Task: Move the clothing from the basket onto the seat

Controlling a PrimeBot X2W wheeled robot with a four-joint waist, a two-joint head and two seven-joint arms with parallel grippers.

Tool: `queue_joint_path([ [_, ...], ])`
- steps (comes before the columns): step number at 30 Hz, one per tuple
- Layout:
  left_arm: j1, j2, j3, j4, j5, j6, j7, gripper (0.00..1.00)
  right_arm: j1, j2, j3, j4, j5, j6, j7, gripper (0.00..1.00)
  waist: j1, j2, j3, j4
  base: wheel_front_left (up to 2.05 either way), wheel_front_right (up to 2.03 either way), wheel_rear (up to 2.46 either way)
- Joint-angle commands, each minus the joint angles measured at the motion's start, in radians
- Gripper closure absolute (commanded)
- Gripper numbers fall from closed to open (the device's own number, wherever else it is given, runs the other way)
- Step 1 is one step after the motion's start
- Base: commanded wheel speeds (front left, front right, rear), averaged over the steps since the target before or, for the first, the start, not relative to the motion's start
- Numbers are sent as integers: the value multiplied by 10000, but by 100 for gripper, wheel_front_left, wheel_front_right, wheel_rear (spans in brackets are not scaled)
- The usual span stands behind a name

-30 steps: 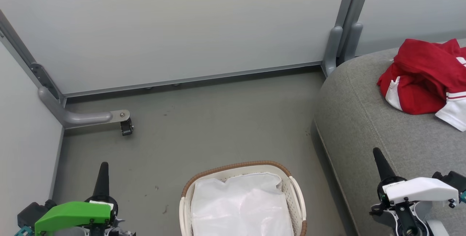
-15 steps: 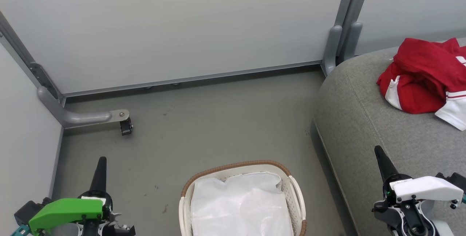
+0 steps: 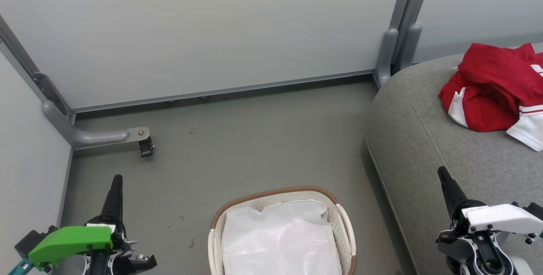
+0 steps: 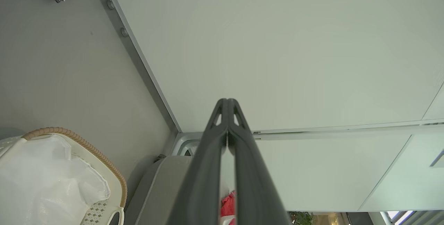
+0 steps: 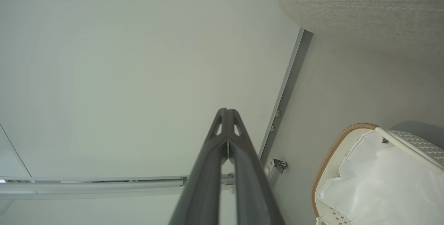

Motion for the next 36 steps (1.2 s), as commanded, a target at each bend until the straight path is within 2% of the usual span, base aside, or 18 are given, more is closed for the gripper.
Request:
queue_joint_path([
  [1, -196, 46, 65, -67, -197, -45, 55, 100, -131, -58, -58, -84, 205, -2, 93, 100, 0, 0, 3, -2, 0, 0, 0],
  [18, -350, 49, 195, -91, -1247, -110, 351, 100, -134, -66, -195, -155, 1346, -2, 391, 100, 0, 0, 33, -25, 0, 0, 0],
  [36, -332, 49, 193, -88, -1231, -111, 361, 100, -132, -65, -189, -151, 1334, -2, 373, 100, 0, 0, 34, -26, 0, 0, 0],
])
